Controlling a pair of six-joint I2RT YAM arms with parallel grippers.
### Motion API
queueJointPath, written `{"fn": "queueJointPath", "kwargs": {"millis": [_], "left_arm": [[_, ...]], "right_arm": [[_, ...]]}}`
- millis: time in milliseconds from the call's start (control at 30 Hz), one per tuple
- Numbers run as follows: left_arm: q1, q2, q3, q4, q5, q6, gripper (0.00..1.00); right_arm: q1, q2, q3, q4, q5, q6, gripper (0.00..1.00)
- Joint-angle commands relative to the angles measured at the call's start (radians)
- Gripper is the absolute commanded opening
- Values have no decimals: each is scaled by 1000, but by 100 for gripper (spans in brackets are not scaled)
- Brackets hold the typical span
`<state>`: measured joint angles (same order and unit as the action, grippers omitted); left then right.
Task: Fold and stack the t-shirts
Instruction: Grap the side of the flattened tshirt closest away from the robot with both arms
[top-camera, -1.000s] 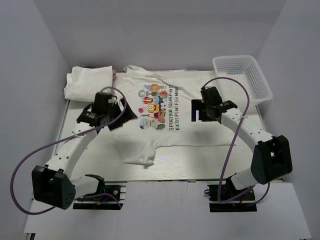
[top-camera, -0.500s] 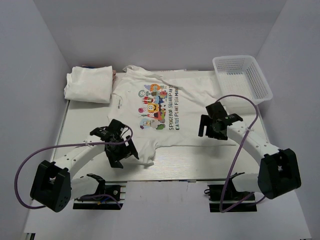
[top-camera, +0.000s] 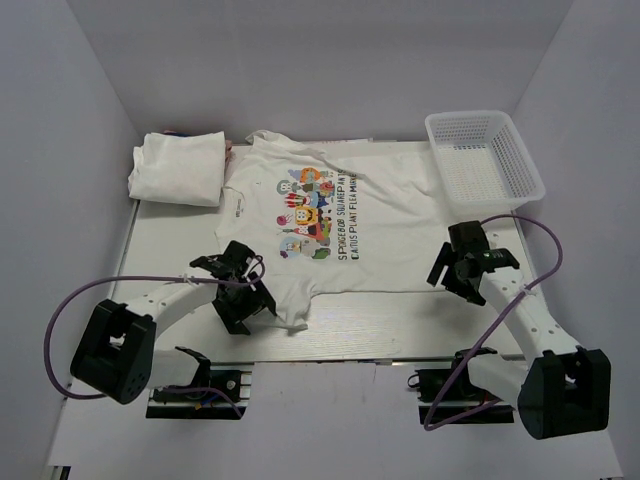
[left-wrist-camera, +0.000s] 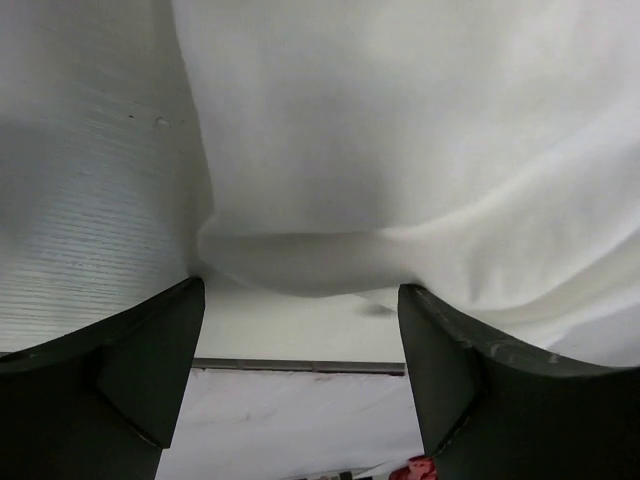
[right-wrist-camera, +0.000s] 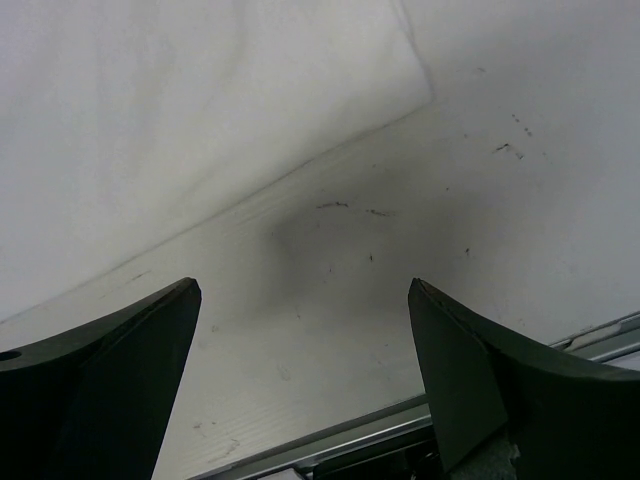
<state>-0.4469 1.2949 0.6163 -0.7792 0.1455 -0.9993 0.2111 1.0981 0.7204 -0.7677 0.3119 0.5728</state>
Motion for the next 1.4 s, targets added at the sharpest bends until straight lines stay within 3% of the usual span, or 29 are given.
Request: {"fn": "queueJointPath", "kwargs": {"millis": [0,200,367,600,667,767,800,833,900,1100,1233,1333,1367], "left_arm": [[1,-80,26,54,-24,-56,88],[10,-227,14,-51,-106,-133,88],[-3,-187,14,-9,-112,-148,84],[-3,-94,-41,116,-155,-148,82],[-3,-44,-21,116,-164,-148,76],[-3,-6,-36,98,-138,-128,45],[-3,-6,-36,110,-129,-111,25],[-3,-6,-52,110,-129,-111,14],[-3,-17,-52,97,-129,-102,0],[-3,-83,-41,-34,-170,-90,0],[-3,-149,-62,-29,-132,-99,0],[-3,-175,-63,-51,-106,-99,0],[-3,-175,-63,-67,-97,-99,0]], "right_arm": [[-47,-44,5,-22,19,-7,90],[-104,-40,-4,-1,-30,-53,90],[-157,-47,1,16,-92,-34,90],[-231,-18,-68,191,-255,-7,90],[-243,-20,-100,234,-284,12,90],[-260,-32,-136,286,-252,36,90],[-263,-29,-141,297,-249,44,90],[-271,-29,-153,306,-249,51,90],[-274,-29,-185,341,-254,90,90],[-279,-26,-243,441,-238,110,83],[-285,20,-278,438,-194,116,80],[-288,29,-312,472,-209,134,68],[-288,17,-314,463,-215,139,48]]}}
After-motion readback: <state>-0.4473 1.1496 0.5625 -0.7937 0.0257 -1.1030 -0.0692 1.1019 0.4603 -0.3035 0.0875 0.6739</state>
